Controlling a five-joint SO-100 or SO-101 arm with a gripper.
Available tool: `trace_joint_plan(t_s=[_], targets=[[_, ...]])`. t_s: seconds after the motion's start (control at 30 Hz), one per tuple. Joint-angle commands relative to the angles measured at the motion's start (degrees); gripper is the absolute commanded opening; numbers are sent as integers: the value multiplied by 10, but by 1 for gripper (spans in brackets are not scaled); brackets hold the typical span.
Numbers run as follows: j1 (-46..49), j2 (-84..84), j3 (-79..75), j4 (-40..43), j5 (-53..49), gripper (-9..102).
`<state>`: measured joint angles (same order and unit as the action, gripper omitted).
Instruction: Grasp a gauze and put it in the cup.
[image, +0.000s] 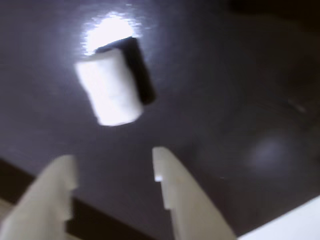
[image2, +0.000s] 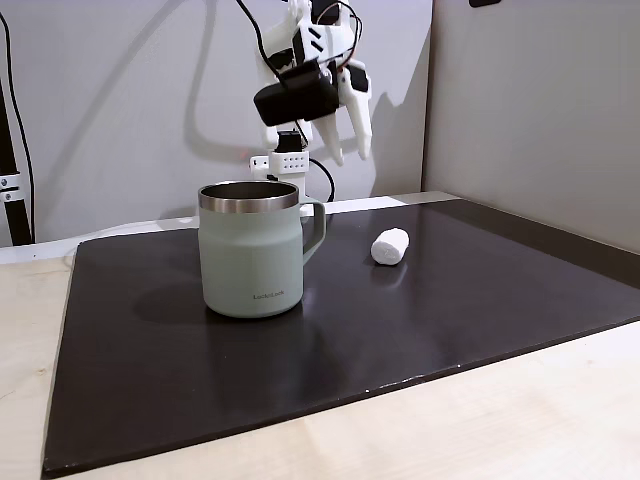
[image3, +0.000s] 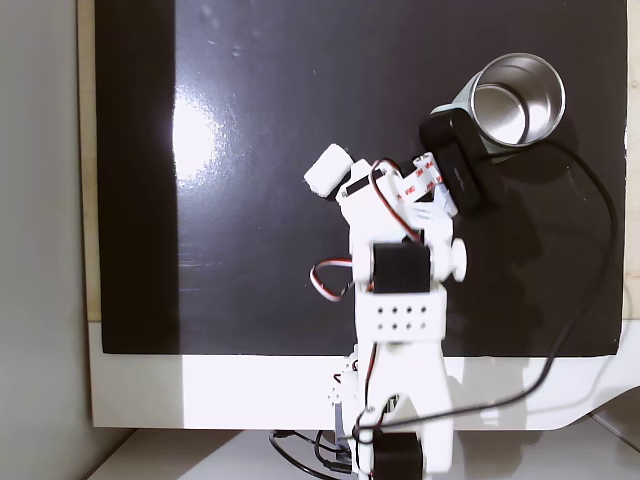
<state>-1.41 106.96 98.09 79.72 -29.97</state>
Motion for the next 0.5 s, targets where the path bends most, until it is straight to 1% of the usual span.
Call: trace_joint_plan(t_s=[0.0,0.1,0.33,0.47], targets=[[-17,-47,-63,29,-40,27],[-27,-98,-91,53,-63,33],[-48,-197,-153,53,-62,35],[-61,-244,-163,45,-57,35]])
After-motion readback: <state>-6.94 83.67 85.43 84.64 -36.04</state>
